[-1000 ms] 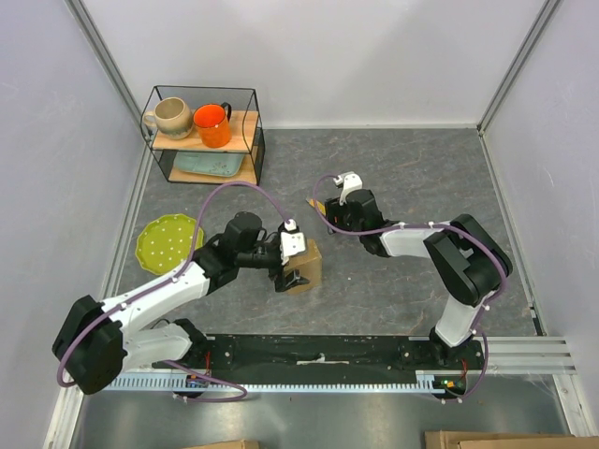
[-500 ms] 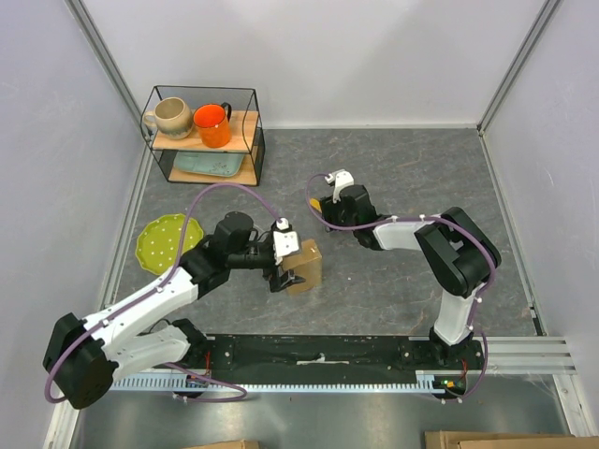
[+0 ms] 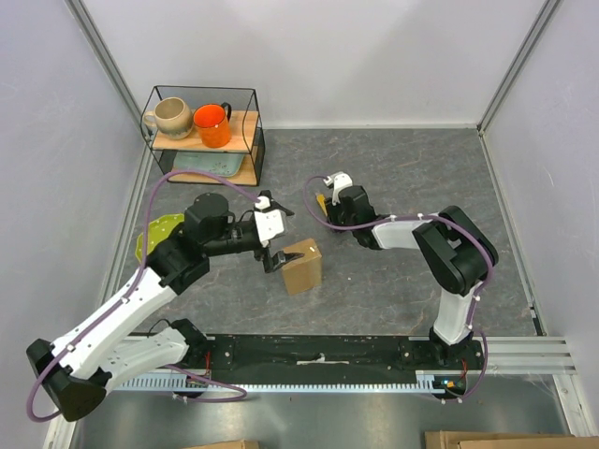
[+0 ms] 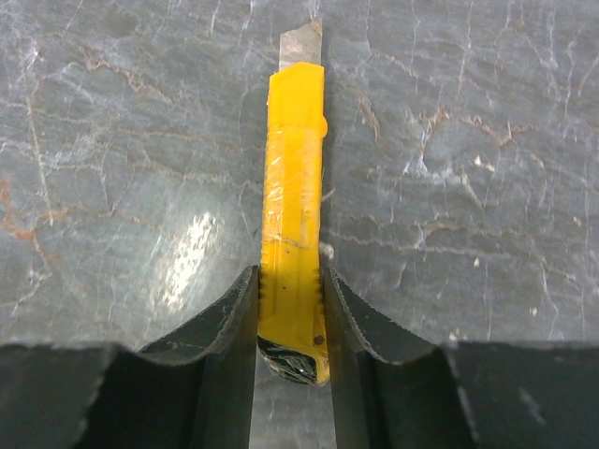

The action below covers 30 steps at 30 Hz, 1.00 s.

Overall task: Unpack the express box
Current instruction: Pick up the knife from the center of the board.

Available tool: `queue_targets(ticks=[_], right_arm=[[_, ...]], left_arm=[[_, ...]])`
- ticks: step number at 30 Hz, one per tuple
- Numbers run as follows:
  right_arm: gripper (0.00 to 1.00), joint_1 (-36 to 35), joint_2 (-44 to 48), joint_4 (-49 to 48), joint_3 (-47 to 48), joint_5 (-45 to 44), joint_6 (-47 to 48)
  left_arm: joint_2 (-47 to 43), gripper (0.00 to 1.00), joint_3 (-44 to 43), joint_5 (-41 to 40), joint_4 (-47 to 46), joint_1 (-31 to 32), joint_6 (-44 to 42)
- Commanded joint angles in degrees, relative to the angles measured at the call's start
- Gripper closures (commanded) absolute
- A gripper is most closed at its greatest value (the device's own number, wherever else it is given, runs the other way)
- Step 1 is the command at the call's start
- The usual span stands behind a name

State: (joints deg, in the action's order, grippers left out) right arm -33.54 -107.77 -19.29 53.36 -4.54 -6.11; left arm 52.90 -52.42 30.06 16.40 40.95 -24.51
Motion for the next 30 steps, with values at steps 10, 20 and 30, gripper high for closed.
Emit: queue_targets(ticks=[10, 20, 30], right_arm=[[0.91, -0.21, 35.65, 11.98, -3.01, 14.08, -12.51], [0.92, -0.12, 54.76, 34.99, -0.28, 34.67, -23.42], [0.95, -0.21, 52.23, 42.23, 7.62, 46.88, -25.88]], left_arm=[[-2.90, 0.01, -10.85, -1.32, 9.00, -0.34, -27.07], [-5.00, 0.01, -13.14, 1.38, 8.91, -0.26, -39.72], [-8.26, 0.00, -10.94, 13.26, 16.46, 0.71, -55.63]])
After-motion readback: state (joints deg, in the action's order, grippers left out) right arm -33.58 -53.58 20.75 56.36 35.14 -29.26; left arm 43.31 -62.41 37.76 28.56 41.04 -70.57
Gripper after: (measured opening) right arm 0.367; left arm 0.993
